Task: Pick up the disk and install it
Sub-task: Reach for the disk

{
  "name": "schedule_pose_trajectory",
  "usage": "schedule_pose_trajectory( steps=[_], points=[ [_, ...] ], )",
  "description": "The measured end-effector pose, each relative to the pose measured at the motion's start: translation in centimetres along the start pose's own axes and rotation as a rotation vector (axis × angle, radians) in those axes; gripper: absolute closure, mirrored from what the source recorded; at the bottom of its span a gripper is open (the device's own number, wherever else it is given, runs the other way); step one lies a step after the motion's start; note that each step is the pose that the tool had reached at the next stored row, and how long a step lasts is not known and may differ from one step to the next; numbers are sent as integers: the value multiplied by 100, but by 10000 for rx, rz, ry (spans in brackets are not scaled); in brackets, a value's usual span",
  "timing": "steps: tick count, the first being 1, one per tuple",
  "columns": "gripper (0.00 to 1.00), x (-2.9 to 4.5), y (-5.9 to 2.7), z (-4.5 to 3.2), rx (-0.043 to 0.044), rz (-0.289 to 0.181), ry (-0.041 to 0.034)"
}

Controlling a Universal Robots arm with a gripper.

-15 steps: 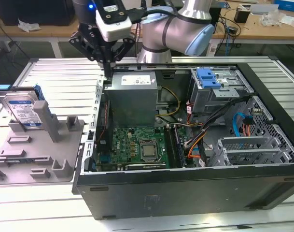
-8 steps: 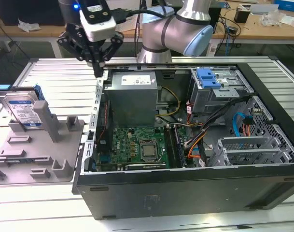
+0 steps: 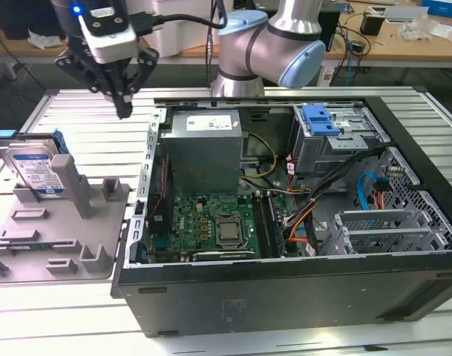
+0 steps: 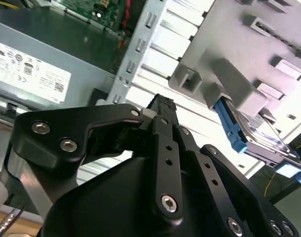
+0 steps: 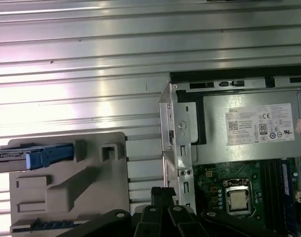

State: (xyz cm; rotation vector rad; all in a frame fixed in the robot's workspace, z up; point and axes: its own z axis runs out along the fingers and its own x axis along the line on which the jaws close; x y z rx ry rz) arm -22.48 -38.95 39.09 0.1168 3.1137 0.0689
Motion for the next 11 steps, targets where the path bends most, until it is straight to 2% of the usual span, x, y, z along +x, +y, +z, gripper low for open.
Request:
schedule_pose_trajectory(
  steps=[8,9,11],
  points=[
    [89,324,3,3,0,-1,-1],
    [89,419,2,4,0,2,0],
    [89,484,2,4,0,1,-1]
  ],
)
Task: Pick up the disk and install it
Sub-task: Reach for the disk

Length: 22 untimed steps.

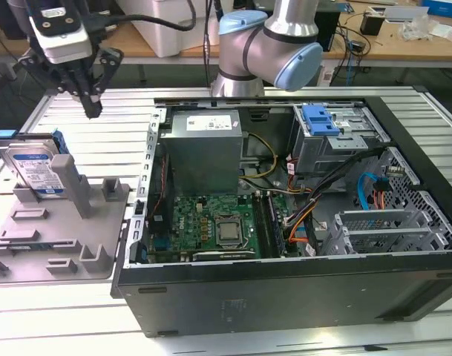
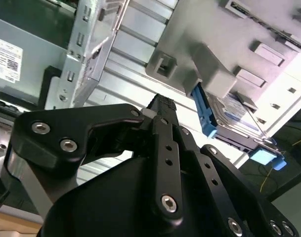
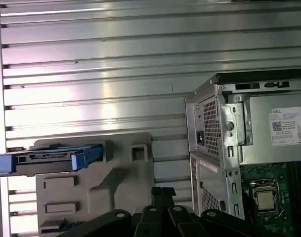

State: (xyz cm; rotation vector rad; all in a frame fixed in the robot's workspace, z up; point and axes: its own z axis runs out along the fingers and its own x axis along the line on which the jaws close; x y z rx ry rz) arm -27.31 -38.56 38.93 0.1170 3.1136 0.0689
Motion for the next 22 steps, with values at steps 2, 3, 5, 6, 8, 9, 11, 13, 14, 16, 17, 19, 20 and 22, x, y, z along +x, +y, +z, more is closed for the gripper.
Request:
schedule_pose_trajectory(
  steps=[2,3,5,6,8,9,11,13,14,16,17,19,20,22],
  points=[
    [89,87,0,0,1,2,0],
    [89,146,1,1,0,5,0],
    [89,221,2,1,0,4,1],
    [89,278,3,2,0,5,0],
    [89,350,6,1,1,10,0],
    [89,385,8,1,1,12,0],
    [89,466,14,2,1,13,0],
    [89,549,24,4,1,19,-1],
    [89,587,30,4,1,22,0],
    [89,675,44,6,1,26,0],
    [89,706,51,8,1,28,-1],
    [89,771,67,11,1,35,-1],
    [89,813,78,13,1,38,-2],
    [89,880,95,16,1,42,-1]
  ],
)
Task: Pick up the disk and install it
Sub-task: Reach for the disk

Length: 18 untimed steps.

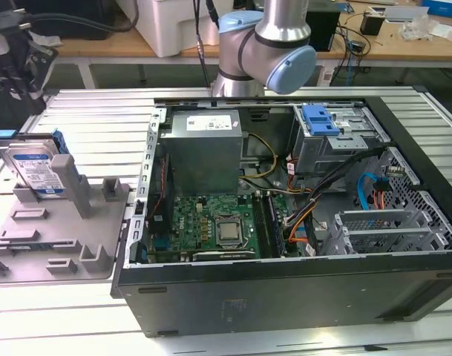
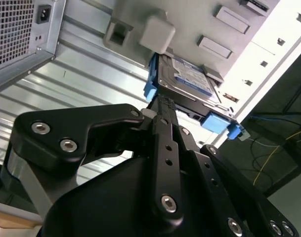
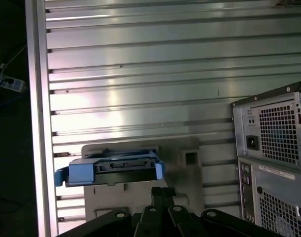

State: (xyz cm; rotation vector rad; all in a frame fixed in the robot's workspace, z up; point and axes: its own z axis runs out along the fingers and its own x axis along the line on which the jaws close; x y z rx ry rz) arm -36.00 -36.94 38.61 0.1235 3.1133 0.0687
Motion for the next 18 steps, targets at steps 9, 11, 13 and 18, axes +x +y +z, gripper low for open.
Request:
schedule_pose_trajectory(
  steps=[9,11,13,18],
  points=[
    [89,285,95,20,0,24,-1],
    [89,345,116,24,0,28,-2],
    [89,403,138,28,1,31,-2],
    [89,522,185,38,0,39,-2]
  ],
)
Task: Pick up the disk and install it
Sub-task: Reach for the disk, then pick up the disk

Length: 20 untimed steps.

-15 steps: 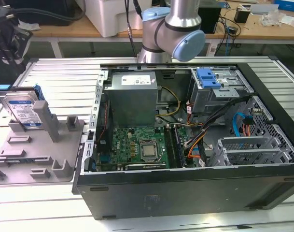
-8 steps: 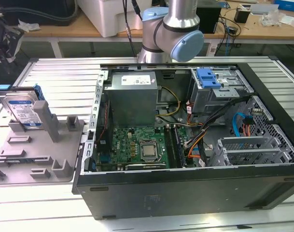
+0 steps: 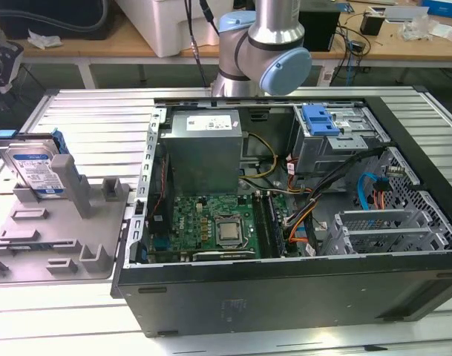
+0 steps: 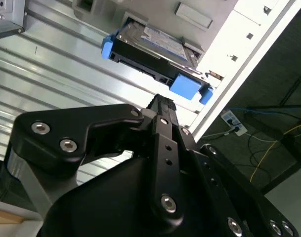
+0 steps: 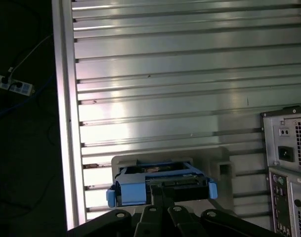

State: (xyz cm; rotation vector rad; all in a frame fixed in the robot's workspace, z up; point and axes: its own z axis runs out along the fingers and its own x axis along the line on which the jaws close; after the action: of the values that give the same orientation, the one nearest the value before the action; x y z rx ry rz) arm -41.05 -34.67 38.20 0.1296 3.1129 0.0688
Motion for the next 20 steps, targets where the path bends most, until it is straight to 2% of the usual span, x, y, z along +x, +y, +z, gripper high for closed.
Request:
schedule_pose_trajectory(
  steps=[20],
  points=[
    [89,14,17,0,1,3,0]
  ],
)
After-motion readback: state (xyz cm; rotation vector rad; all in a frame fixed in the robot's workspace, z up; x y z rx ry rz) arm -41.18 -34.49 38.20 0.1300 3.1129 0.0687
